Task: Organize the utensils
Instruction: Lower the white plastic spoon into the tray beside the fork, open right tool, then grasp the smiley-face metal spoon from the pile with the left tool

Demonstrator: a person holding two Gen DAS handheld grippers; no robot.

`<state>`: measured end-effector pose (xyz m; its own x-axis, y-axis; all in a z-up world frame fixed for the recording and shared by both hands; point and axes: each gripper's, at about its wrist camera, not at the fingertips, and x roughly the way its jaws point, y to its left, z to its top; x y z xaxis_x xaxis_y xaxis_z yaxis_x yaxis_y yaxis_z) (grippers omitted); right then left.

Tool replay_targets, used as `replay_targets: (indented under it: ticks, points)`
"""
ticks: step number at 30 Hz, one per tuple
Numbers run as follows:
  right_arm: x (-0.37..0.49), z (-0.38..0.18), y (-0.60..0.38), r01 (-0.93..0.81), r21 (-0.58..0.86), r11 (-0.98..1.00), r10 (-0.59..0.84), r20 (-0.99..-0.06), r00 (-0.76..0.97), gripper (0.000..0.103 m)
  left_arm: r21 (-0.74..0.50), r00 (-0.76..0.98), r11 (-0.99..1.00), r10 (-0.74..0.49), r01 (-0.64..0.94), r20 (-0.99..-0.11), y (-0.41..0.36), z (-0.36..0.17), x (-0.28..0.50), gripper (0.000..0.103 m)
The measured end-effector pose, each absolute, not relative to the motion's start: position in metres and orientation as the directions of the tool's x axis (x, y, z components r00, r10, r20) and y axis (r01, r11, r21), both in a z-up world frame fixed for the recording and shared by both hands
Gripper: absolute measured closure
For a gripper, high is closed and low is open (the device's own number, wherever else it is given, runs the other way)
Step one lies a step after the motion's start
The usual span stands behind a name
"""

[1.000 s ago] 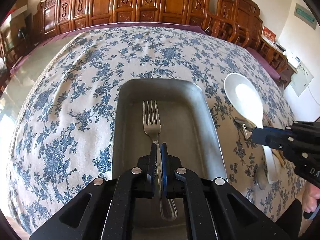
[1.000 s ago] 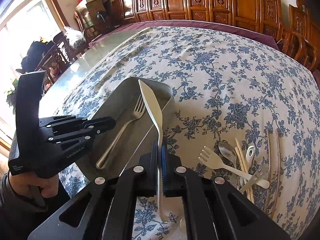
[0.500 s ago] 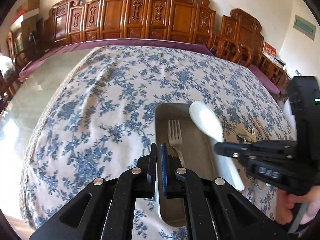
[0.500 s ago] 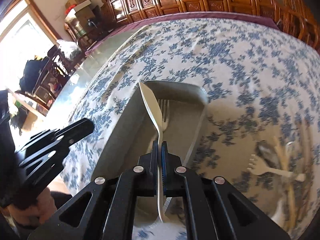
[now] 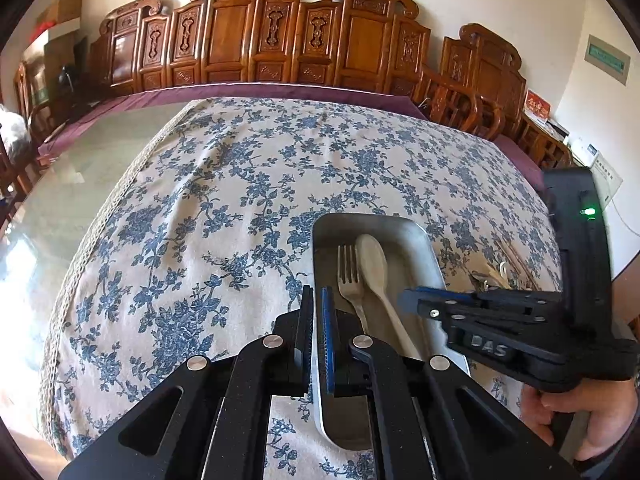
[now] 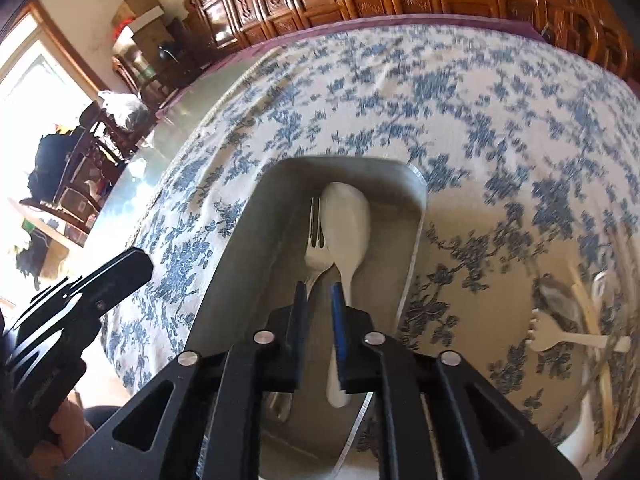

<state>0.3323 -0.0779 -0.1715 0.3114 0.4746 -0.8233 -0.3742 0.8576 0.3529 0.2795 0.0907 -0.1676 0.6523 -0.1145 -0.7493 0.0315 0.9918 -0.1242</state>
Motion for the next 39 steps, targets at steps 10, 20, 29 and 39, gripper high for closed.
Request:
replay_targets:
  ticks: [10, 20, 29, 39]
  points:
    - [0.295, -0.130, -0.183, -0.375, 0.138, 0.917, 0.323, -0.808, 0.493, 0.086, -0.158, 0.659, 0.983, -0.183, 0.098, -0.729, 0.055, -0.164, 0.277, 0.077]
    - [0.271, -0.149, -0.275, -0.244, 0.034, 0.969, 0.170, -0.809, 0.562, 0.069, -0.161, 0.622, 0.956, -0.282, 0.244, -0.730, -0.022, -0.169, 0.270, 0.071]
    - [0.256, -0.180, -0.306, -0.191, 0.063, 0.980, 0.165, -0.794, 0.585, 0.065, -0.140, 0.573, 0.930, -0.322, 0.340, -0.754, -0.065, -0.191, 0.259, 0.071]
    - [0.262, -0.195, -0.324, -0.173, 0.081, 0.982, 0.168, -0.795, 0.583, 0.065, -0.145, 0.482, 0.897, -0.354, 0.417, -0.801, -0.110, -0.222, 0.270, 0.079]
